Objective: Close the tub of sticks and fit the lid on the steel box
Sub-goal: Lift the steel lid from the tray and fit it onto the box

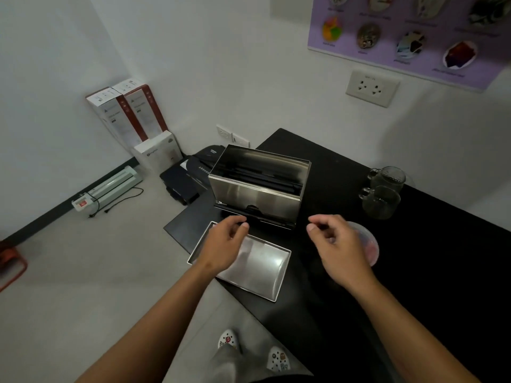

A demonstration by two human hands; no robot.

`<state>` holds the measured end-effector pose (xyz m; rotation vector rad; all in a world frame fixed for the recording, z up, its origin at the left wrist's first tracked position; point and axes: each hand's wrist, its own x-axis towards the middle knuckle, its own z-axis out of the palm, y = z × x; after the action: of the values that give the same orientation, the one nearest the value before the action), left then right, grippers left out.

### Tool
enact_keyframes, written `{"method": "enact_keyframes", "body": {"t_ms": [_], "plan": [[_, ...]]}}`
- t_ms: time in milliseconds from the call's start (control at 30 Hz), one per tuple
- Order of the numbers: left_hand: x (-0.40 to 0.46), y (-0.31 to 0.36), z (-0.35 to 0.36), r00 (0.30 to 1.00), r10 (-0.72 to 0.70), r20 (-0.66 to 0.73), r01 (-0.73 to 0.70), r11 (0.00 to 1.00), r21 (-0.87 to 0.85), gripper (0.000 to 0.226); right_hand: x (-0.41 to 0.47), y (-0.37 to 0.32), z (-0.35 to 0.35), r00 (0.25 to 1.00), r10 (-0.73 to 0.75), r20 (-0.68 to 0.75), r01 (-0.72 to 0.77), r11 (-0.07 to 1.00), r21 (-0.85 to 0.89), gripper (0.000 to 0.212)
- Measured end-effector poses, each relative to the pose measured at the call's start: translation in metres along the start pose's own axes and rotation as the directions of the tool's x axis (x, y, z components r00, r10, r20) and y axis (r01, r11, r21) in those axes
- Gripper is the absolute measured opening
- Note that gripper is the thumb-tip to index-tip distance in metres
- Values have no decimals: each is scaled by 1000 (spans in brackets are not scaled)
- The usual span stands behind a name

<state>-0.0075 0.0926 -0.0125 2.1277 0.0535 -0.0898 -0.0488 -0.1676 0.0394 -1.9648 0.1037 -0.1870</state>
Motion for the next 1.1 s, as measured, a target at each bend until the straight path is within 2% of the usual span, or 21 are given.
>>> {"method": "enact_keyframes", "body": {"t_ms": [133,267,400,500,633,833,1000,1100], "plan": [[-3,-26,-27,995,-74,-72,79,994,80,37,-7,11,35,980,89,179,-86,996,-25,18],[-9,-45,-41,980,-164,-109,180,971,157,45,-16,27,57,919,250,304,-198,961,-193,41],[-20,-57,-44,964,-253,-85,266,942,204,52,-27,35,70,868,369,331,-295,921,-255,59],[-24,-56,-43,964,-260,-60,267,943,200,46,-31,37,75,865,389,316,-327,916,-234,53],[-20,-48,-42,958,-287,-24,288,946,149,52,-26,28,79,852,430,299,-391,902,-184,51],[-26,-28,-56,970,-225,-91,233,968,94,61,-19,8,60,879,376,294,-355,927,-124,52],[-27,2,-81,973,-134,-187,140,990,21,30,-10,-14,29,909,288,301,-278,957,-77,47],[-22,22,-92,971,-106,-213,95,994,-60,36,-4,-30,17,923,231,307,-206,972,-111,58]]}}
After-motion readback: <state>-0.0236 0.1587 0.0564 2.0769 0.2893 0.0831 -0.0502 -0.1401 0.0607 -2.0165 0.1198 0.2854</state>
